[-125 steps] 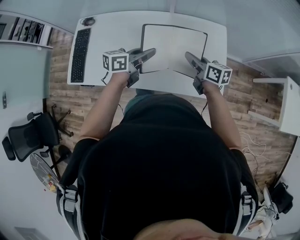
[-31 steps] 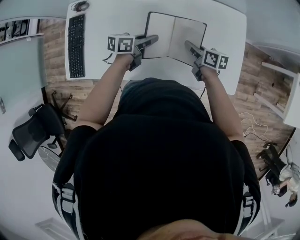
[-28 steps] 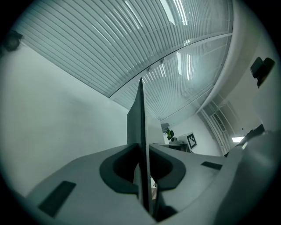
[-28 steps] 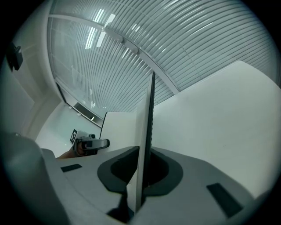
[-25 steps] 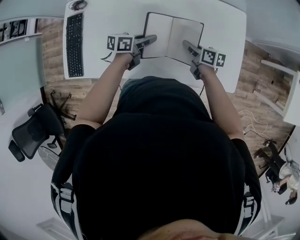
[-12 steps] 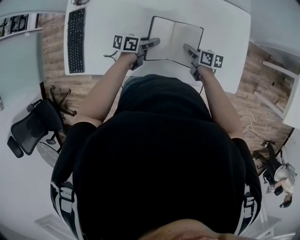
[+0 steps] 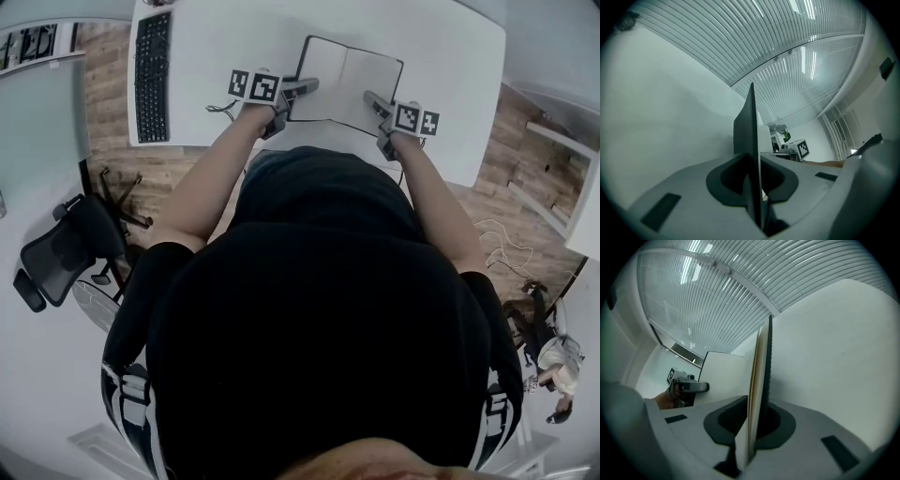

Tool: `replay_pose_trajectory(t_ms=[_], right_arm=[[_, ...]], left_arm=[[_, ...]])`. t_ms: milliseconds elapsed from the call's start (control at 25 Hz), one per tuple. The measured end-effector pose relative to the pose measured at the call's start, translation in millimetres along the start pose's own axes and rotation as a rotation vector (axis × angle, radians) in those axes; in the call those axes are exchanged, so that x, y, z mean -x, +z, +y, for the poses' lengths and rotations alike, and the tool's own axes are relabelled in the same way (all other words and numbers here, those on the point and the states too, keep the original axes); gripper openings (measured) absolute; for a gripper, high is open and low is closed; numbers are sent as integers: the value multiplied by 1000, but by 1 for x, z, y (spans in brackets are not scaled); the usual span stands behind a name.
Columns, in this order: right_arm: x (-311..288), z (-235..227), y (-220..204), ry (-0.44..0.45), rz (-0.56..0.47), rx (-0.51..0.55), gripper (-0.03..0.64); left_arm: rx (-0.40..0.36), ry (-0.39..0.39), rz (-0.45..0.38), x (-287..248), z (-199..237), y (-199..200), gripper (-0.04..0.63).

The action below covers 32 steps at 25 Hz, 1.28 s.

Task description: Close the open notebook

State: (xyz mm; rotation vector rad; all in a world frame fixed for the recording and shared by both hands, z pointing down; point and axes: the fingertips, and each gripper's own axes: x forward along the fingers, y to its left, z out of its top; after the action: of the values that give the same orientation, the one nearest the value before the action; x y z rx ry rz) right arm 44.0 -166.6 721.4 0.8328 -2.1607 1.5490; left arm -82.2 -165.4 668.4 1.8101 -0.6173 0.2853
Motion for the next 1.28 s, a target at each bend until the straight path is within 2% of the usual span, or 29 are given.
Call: replay_pose_trajectory(t_ms=[720, 1000, 1160, 1280], right_arm=[[-18, -12, -16, -8, 42, 6, 64], [-23, -15, -26, -23, 95, 37, 100], [-23, -24, -31, -57, 128, 53, 150], [-22, -25, -31, -64, 134, 72, 156]], left_arm=[[26, 44, -21, 3, 19, -13, 52], [31, 59, -8, 7, 25, -17, 52], [32, 64, -6, 8, 26, -17, 51], [31, 66, -7, 8, 27, -17, 51]])
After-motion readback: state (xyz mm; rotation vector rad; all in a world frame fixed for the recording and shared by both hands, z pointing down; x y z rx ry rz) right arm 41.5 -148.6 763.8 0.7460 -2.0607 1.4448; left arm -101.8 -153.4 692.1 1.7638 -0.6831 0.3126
